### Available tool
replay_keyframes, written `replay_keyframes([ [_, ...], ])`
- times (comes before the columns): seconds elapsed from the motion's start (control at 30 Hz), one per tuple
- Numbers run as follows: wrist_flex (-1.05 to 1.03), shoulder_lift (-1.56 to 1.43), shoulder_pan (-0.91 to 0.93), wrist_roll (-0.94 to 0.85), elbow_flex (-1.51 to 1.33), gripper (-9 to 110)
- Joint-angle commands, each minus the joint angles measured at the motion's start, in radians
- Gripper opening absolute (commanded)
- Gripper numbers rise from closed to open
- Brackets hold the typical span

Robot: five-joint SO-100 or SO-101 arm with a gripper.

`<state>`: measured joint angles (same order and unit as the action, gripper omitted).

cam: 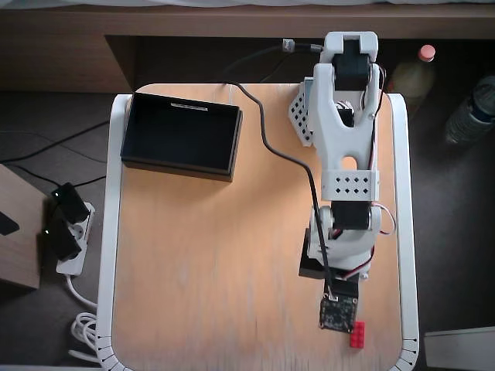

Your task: Grasp a lego block and put it in the bin.

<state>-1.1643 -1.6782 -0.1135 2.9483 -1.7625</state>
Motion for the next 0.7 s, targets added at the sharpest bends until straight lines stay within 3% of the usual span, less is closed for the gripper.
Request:
replay_keyframes([
  [0.0,0.018,0.049,-0.032,-0.023,0.209,1],
  [0.53,0.018,0.334,-0.057,-0.08,0.506,3],
  [0.67,0.018,0.394,-0.067,-0.094,0.558,9],
])
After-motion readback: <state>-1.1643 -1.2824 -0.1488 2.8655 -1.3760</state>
